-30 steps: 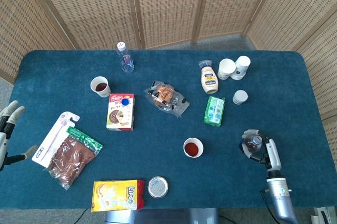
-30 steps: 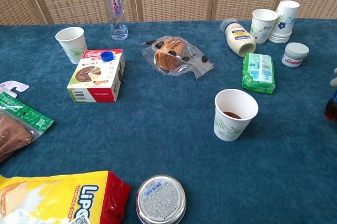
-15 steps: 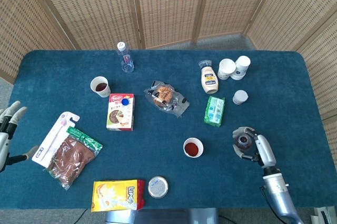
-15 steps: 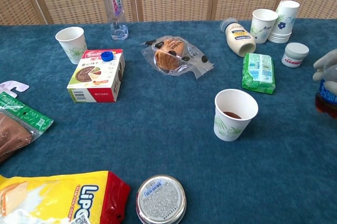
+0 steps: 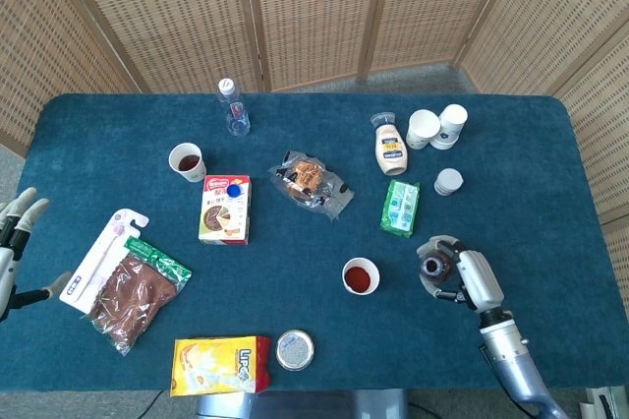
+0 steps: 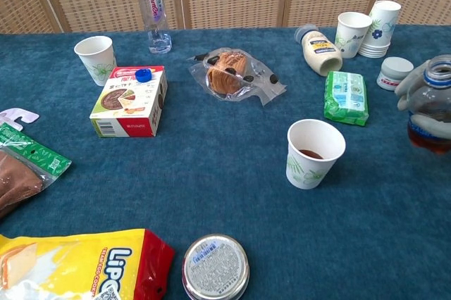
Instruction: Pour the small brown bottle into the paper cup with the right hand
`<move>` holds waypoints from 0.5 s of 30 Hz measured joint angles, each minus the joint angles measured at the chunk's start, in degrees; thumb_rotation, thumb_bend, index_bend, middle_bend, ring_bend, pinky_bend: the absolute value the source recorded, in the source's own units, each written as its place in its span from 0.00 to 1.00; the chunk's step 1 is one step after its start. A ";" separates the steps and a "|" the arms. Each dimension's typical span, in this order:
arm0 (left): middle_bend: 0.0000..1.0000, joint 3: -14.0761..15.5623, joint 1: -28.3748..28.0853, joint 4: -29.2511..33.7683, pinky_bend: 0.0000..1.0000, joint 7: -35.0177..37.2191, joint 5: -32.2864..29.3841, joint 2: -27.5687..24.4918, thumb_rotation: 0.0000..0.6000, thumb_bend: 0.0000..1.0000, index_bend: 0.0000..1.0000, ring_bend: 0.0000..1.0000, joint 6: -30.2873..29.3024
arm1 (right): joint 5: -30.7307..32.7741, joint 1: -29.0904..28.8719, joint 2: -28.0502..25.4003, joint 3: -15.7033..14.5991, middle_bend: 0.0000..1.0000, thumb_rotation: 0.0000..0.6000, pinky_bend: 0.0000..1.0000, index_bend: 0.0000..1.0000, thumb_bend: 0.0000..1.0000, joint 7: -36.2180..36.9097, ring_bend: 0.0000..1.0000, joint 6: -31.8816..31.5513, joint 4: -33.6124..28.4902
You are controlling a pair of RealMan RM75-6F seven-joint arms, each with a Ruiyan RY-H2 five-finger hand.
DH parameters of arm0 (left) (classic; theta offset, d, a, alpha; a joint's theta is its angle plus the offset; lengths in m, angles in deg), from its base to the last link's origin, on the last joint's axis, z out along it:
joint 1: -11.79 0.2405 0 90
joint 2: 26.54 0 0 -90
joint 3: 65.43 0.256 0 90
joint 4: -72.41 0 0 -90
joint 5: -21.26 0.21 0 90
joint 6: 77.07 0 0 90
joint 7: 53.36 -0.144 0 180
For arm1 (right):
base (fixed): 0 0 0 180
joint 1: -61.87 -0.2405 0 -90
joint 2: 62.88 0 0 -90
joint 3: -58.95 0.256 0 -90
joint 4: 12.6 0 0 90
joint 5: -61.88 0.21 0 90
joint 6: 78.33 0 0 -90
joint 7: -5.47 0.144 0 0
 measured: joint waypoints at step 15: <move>0.00 -0.01 0.04 0.61 0.00 1.48 0.70 -0.53 1.00 0.23 0.00 0.00 -0.49 | -0.56 -1.11 0.35 0.23 0.55 1.00 0.74 0.49 0.90 -11.58 0.29 -1.67 -2.46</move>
